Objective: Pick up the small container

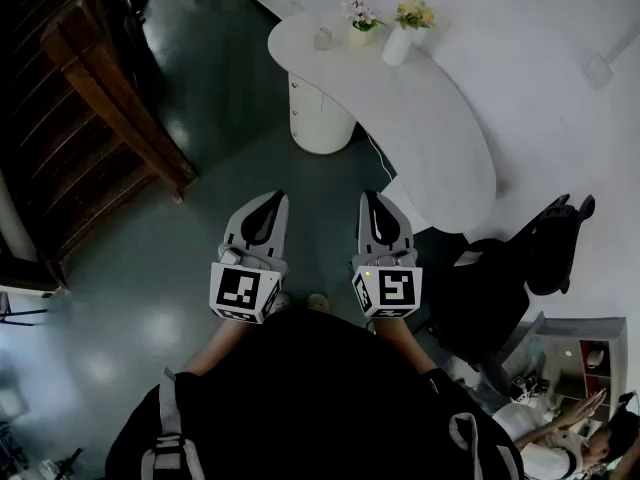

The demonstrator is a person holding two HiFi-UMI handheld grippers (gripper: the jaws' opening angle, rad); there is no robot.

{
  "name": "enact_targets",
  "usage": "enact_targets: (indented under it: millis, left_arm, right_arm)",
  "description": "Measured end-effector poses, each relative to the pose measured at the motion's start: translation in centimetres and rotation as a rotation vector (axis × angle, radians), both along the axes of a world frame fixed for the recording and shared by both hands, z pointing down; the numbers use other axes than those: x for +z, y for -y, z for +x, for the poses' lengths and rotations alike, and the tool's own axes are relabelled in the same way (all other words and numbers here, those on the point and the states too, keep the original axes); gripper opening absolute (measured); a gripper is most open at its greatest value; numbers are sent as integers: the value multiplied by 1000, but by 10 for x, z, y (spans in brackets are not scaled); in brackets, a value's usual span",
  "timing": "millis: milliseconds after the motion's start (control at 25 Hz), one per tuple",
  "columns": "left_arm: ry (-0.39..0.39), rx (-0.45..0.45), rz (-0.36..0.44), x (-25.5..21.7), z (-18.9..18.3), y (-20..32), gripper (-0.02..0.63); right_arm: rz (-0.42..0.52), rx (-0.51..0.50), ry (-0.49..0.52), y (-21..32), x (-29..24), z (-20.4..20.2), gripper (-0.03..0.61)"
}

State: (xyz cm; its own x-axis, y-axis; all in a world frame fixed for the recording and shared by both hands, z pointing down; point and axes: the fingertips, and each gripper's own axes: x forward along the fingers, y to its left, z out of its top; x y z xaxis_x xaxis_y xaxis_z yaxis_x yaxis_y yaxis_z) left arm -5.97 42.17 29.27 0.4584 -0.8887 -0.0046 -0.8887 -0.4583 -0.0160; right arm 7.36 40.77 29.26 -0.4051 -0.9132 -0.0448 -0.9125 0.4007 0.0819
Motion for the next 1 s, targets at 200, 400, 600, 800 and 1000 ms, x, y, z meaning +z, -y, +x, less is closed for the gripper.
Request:
enact_targets:
  millis: [200,400,600,800,1000]
  left_arm:
    - [15,-6,5,-1,10,1,6]
    - [19,-17,-6,1,18,1,6]
    - [17,-35,0,-3,32,3,6]
    - [12,-64,-5,0,41,5,6]
    - [21,-86,6,-1,45,14,6]
  right_arm:
    - [5,-18,7,2,1,6,20]
    - [5,-38,10,2,1,11,20]
    - [20,-67,16,6,-3,23,21]
    - [42,-104,11,9,-6,32,21]
    - [40,-132,17,16,-2,36,21]
